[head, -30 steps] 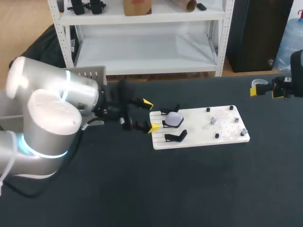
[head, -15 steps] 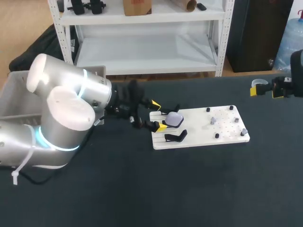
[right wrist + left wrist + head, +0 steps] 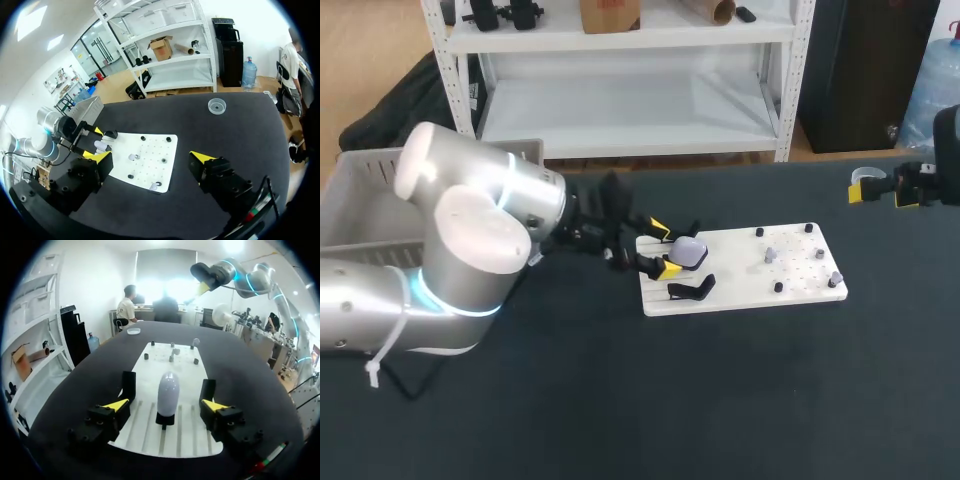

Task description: Pick up each earbud case from the left stands, insert the matching earbuds, close the lid, and place the case in the box.

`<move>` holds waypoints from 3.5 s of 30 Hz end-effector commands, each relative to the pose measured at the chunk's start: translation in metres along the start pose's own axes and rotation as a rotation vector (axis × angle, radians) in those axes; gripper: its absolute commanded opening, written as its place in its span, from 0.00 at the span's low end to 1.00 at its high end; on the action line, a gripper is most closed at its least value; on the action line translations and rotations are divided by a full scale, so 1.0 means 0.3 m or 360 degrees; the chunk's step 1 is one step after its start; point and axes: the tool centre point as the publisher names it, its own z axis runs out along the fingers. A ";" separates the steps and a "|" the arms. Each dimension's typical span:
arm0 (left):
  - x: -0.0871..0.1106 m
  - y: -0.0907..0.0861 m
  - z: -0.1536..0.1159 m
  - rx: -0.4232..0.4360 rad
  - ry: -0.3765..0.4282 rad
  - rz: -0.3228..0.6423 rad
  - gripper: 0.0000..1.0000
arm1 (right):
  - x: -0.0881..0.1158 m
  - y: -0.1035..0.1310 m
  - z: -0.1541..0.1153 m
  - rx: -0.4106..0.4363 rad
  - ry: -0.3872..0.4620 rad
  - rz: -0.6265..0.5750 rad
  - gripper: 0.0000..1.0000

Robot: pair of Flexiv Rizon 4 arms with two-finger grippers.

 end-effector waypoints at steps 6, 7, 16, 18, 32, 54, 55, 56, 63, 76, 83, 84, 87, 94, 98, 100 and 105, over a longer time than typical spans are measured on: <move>0.003 0.024 0.028 0.0040 -0.0029 -0.0002 0.93 | 0.000 -0.001 -0.001 0.0001 0.0001 -0.0001 1.00; 0.002 0.024 0.029 0.0043 -0.0038 -0.0005 0.91 | 0.000 -0.001 -0.001 0.0001 0.0001 -0.0001 1.00; -0.001 0.028 0.042 0.0078 -0.0064 0.0007 0.67 | 0.000 -0.001 -0.001 0.0001 0.0001 -0.0001 1.00; -0.003 0.026 0.044 0.0080 -0.0067 0.0010 0.67 | 0.000 -0.001 -0.001 0.0001 0.0001 -0.0001 1.00; -0.007 0.021 0.080 0.0145 -0.0092 0.0023 0.67 | 0.000 -0.001 -0.001 0.0001 0.0001 -0.0001 1.00; -0.001 0.017 0.097 0.0181 -0.0113 0.0023 0.42 | 0.000 -0.001 -0.001 0.0001 0.0001 -0.0001 1.00; -0.001 0.017 0.098 0.0183 -0.0117 0.0023 0.41 | 0.000 -0.001 -0.001 0.0001 0.0001 -0.0001 1.00; -0.001 0.016 0.098 0.0184 -0.0117 0.0024 0.40 | 0.000 -0.001 -0.001 0.0001 0.0001 -0.0001 1.00; -0.002 0.011 0.096 0.0190 -0.0121 0.0028 0.38 | 0.000 -0.001 -0.001 0.0001 0.0001 -0.0001 1.00; -0.004 0.002 0.085 0.0192 -0.0142 0.0035 0.28 | 0.000 -0.001 -0.001 0.0001 0.0001 -0.0001 1.00; -0.010 -0.006 0.075 0.0203 -0.0164 0.0039 0.08 | 0.000 -0.001 -0.001 0.0001 0.0001 -0.0001 1.00; -0.014 -0.009 0.073 0.0211 -0.0177 0.0049 0.00 | 0.000 -0.001 -0.001 0.0001 0.0001 -0.0001 1.00; -0.021 -0.017 0.068 0.0226 -0.0205 0.0060 0.00 | 0.000 -0.001 -0.001 0.0001 0.0001 -0.0001 1.00; -0.058 -0.041 0.030 0.0207 -0.0220 0.0069 0.00 | 0.000 -0.001 -0.001 0.0001 0.0001 -0.0001 1.00; -0.096 -0.060 -0.018 0.0175 -0.0242 0.0101 0.00 | 0.000 -0.001 -0.001 0.0001 0.0001 -0.0001 1.00; -0.120 -0.062 -0.040 0.0150 -0.0252 0.0107 0.00 | 0.000 -0.001 -0.001 0.0001 0.0001 -0.0001 1.00; -0.186 -0.067 -0.061 0.0023 -0.0212 0.0087 0.00 | 0.000 -0.001 -0.001 0.0001 0.0001 -0.0001 1.00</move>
